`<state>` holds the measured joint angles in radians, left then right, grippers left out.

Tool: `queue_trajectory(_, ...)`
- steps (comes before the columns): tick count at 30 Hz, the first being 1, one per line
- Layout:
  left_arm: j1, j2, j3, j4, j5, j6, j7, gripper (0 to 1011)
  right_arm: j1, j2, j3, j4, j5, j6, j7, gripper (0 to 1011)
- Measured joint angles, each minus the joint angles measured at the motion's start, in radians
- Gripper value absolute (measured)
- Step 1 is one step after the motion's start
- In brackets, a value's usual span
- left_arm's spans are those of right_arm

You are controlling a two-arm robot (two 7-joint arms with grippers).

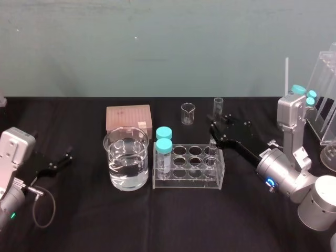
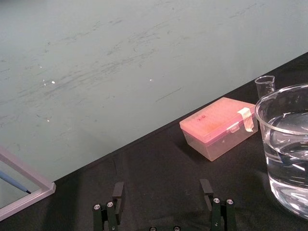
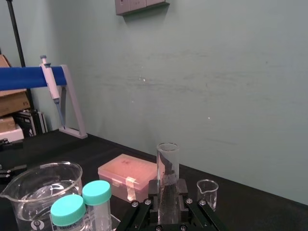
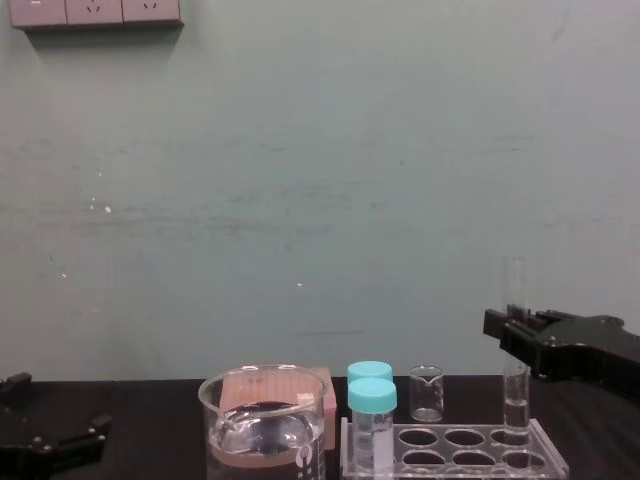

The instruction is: Hold the test tube with one hand and immerse one end into the beaker, then return it to the test tube rack.

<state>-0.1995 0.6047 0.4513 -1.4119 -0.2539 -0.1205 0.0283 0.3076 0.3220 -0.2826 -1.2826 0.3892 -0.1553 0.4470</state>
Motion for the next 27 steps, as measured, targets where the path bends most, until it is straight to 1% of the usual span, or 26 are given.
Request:
queue_trajectory(9,0.0,0.0,0.0,0.0,0.0,0.0,0.0,1000,0.009,-0.005,-0.003,0.019,-0.008,0.0,0.001,225)
queue_trajectory(27,0.0,0.0,0.0,0.0,0.0,0.0,0.0,1000,0.01,-0.008,-0.015,0.034,-0.016,0.006,0.009,225)
